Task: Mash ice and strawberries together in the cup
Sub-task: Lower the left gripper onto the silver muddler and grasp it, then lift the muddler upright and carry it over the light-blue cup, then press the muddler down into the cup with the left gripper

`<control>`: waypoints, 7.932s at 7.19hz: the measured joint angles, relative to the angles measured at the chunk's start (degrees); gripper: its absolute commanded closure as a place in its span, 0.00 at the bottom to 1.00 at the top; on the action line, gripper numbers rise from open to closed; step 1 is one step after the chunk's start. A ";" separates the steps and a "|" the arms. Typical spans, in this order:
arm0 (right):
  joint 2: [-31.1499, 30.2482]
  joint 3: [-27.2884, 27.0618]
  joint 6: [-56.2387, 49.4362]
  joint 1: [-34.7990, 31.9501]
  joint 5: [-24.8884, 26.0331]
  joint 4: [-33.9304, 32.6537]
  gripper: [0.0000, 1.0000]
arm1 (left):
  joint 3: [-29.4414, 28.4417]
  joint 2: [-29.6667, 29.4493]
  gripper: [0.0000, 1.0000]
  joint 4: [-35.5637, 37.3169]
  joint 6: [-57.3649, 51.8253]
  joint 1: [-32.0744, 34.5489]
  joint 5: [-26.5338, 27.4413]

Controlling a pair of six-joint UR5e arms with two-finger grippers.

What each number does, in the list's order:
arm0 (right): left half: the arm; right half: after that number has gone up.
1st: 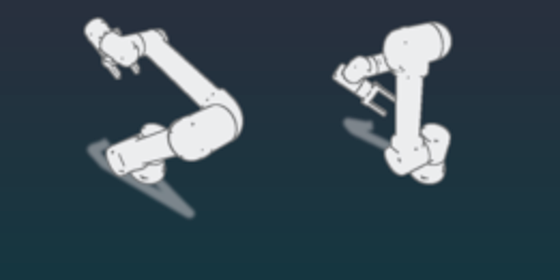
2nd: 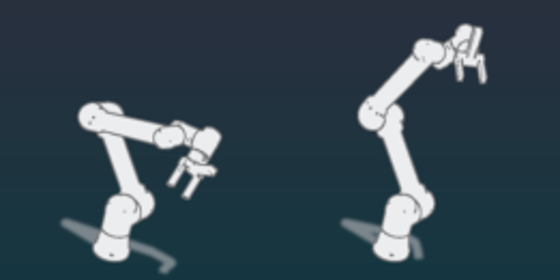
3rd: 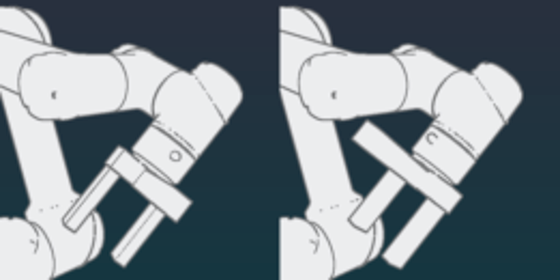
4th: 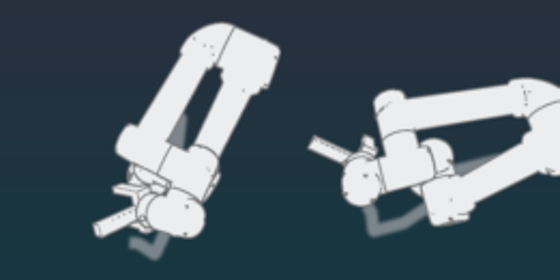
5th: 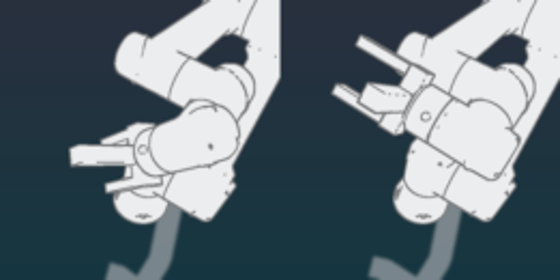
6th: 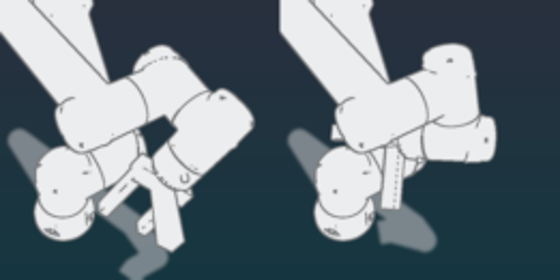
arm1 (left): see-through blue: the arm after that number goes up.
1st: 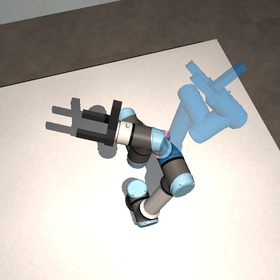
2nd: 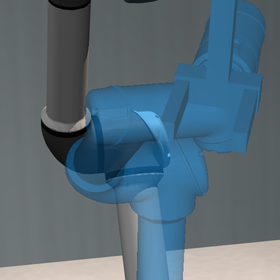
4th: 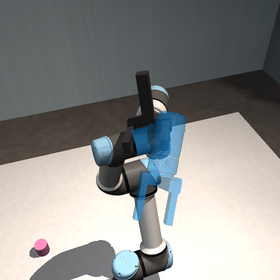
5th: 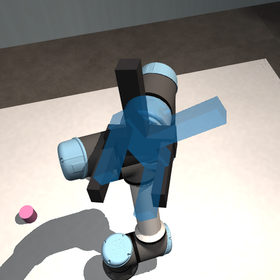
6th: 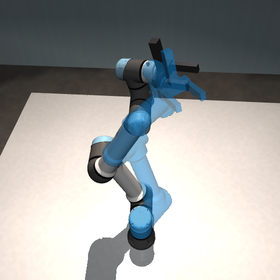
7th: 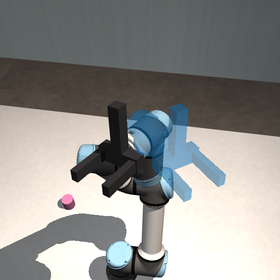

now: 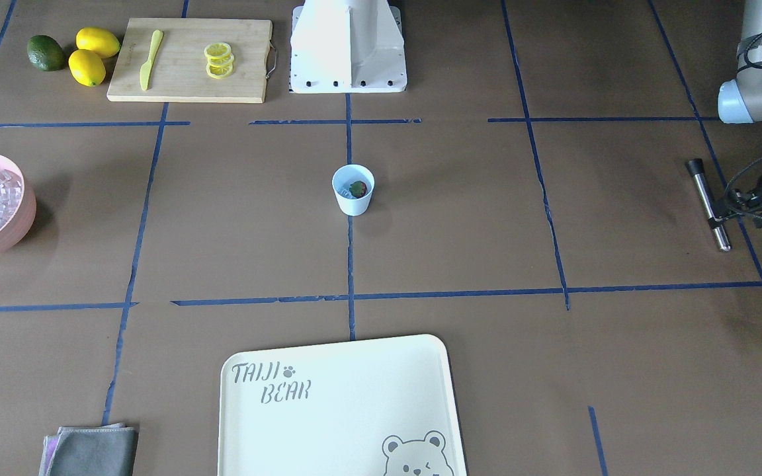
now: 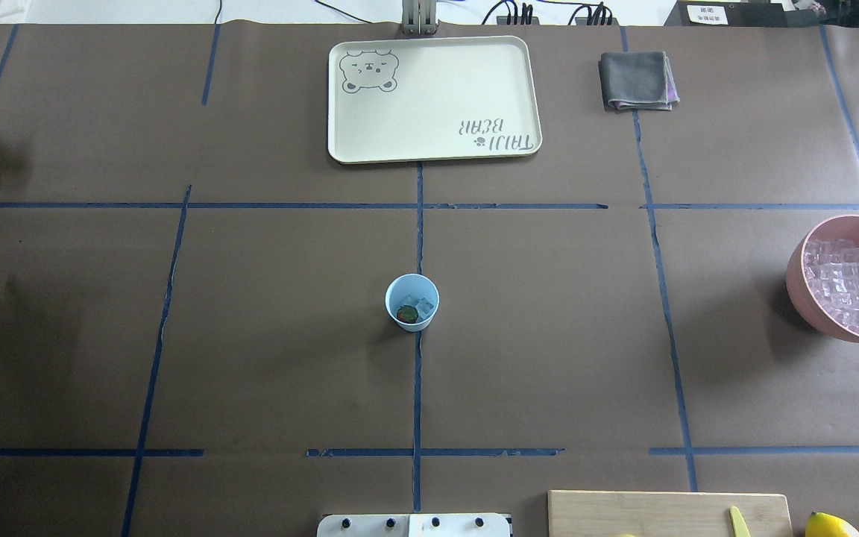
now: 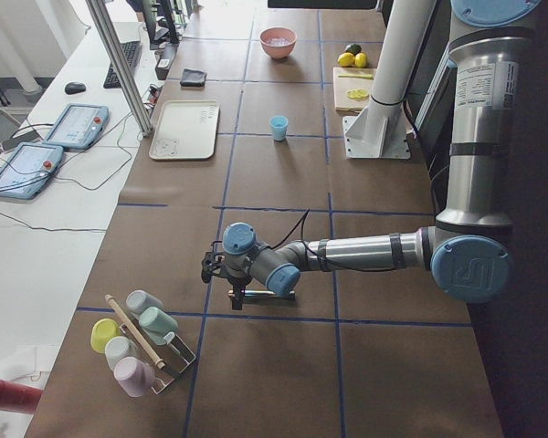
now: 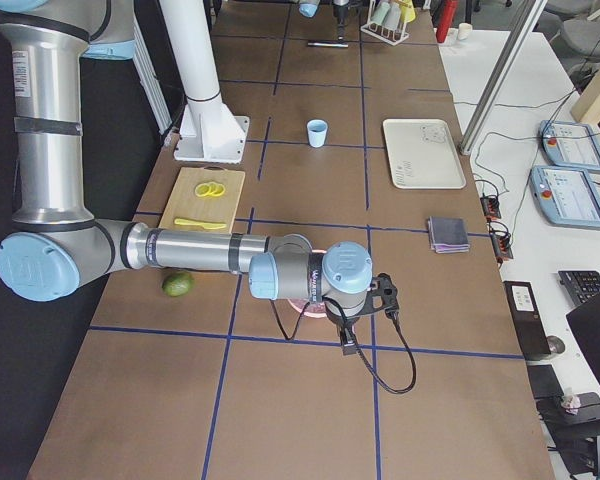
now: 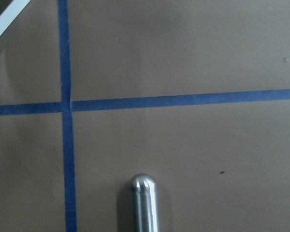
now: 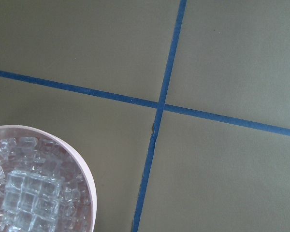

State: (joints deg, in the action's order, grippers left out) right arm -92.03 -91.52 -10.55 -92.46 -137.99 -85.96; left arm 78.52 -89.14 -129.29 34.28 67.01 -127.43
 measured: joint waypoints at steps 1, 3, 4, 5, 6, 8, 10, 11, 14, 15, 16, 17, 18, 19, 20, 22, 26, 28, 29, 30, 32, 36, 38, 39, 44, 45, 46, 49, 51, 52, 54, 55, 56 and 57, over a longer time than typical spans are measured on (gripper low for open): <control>0.00 -0.01 -0.02 0.00 0.01 0.00 0.01 | -0.62 -0.09 0.00 -0.12 0.66 -0.14 0.04; 0.09 0.04 -0.08 0.00 0.08 0.00 0.01 | -1.44 -0.21 0.00 -0.17 1.08 -1.31 0.13; 0.17 0.11 -0.11 0.00 0.11 0.00 0.00 | -1.53 -0.23 0.00 -0.18 1.12 -2.09 0.13; 0.22 0.16 -0.14 0.00 0.15 0.00 0.01 | -1.56 -0.24 0.00 -0.18 1.13 -2.53 0.11; 0.28 0.18 -0.16 0.00 0.16 0.00 0.01 | -1.59 -0.24 0.00 -0.18 1.16 -2.75 0.09; 0.37 0.20 -0.12 0.00 0.17 0.00 0.01 | -1.67 -0.24 0.51 -0.18 1.16 -3.29 0.14; 0.49 0.19 -0.13 0.00 0.20 0.00 0.01 | -1.73 -0.24 0.93 -0.18 1.12 -3.51 0.14; 0.52 0.12 -0.11 0.00 0.23 0.00 0.01 | -1.76 -0.20 1.00 -0.18 1.01 -3.51 0.11; 0.56 -0.04 -0.09 -0.05 0.26 0.00 0.01 | 0.40 0.20 1.00 0.40 0.81 -3.23 -0.31; 0.58 -0.09 -0.07 -0.05 0.26 0.00 0.01 | 4.16 0.34 1.00 2.91 0.86 -3.01 -0.54; 0.58 -0.12 -0.03 -0.06 0.26 0.00 0.01 | 10.64 0.31 1.00 8.71 0.90 -2.91 -0.55; 0.60 -0.16 -0.01 -0.07 0.25 0.00 0.01 | 18.60 0.01 1.00 16.23 0.85 -3.02 0.31; 0.57 -0.38 -0.02 -0.15 0.23 0.00 0.01 | 26.67 -0.86 1.00 22.48 0.65 -3.84 3.11; 0.43 -0.89 -0.04 -0.20 0.23 0.00 0.01 | 33.00 -2.62 1.00 25.53 0.47 -5.67 6.62; 0.17 -1.76 -0.02 -0.23 0.20 0.00 0.01 | 37.47 -6.05 1.00 26.70 0.61 -8.16 8.73; -0.16 -3.02 0.00 -0.44 0.02 -0.09 0.00 | 43.25 -13.11 1.00 26.93 0.95 -13.81 14.17; -1.52 -4.56 0.00 -0.52 -0.59 -0.41 0.01 | 47.48 -18.09 1.00 16.45 10.18 -33.19 45.85; -1.77 -4.85 0.00 -0.53 -0.61 -0.51 0.01 | 46.94 -17.94 1.00 5.31 11.76 -37.60 52.66; -1.76 -4.87 0.00 -0.53 -0.59 -0.52 0.01 | 45.84 -17.98 1.00 -0.71 11.78 -39.39 55.06; -1.76 -4.91 0.00 -0.53 -0.50 -0.53 0.01 | 43.04 -18.27 1.00 -7.01 11.74 -41.75 58.73; -1.71 -4.92 0.00 -0.53 -0.12 -0.53 0.01 | 33.12 -19.22 1.00 -23.76 9.15 -45.04 64.95; -1.58 -4.87 0.07 -0.50 0.03 -0.55 0.01 | 24.91 -23.96 1.00 -35.13 -3.52 -52.71 80.72; -1.43 -4.82 0.09 -0.47 0.08 -0.60 0.00 | 23.61 -25.72 1.00 -37.00 -6.11 -57.93 87.55; -1.41 -4.81 0.09 -0.45 0.08 -0.61 0.01 | 21.94 -26.25 1.00 -40.11 -6.38 -58.54 88.31; -1.48 -4.69 0.09 -0.44 0.16 -0.59 0.01 | 10.24 -32.86 1.00 -49.69 -6.42 -56.06 86.42; -1.48 -4.61 0.09 -0.44 0.17 -0.61 0.01 | 9.09 -33.43 1.00 -49.90 -6.43 -55.27 85.71; -1.48 -4.50 0.07 -0.44 0.17 -0.61 0.01 | 8.42 -33.62 1.00 -50.00 -6.40 -54.95 85.40; -1.48 -4.37 0.08 -0.44 0.16 -0.62 0.01 | 6.34 -33.64 1.00 -50.92 -6.08 -55.04 85.31; -1.51 -4.31 0.09 -0.44 0.10 -0.61 0.01 | 4.98 -33.73 1.00 -51.64 -5.97 -55.38 85.37; -1.54 -4.27 0.07 -0.44 0.11 -0.62 0.01 | 4.71 -33.85 1.00 -51.72 -5.93 -55.45 85.36; -1.52 -4.21 0.01 -0.44 0.17 -0.61 0.01 | 4.61 -33.98 1.00 -51.71 -5.90 -55.72 85.38; -1.50 -4.20 0.00 -0.44 0.17 -0.61 0.01 | 4.53 -33.99 1.00 -51.69 -5.90 -56.14 85.52; -1.49 -4.19 0.00 -0.44 0.17 -0.62 0.01 | 4.29 -33.99 1.00 -51.68 -5.87 -56.67 85.72; -1.49 -4.19 0.00 -0.44 0.17 -0.61 0.01 | 3.86 -34.02 1.00 -51.68 -5.76 -57.02 85.86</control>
State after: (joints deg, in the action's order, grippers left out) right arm -93.52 -95.71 -10.55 -92.90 -137.81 -86.57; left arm 82.38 -123.16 -180.97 28.53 9.99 -41.58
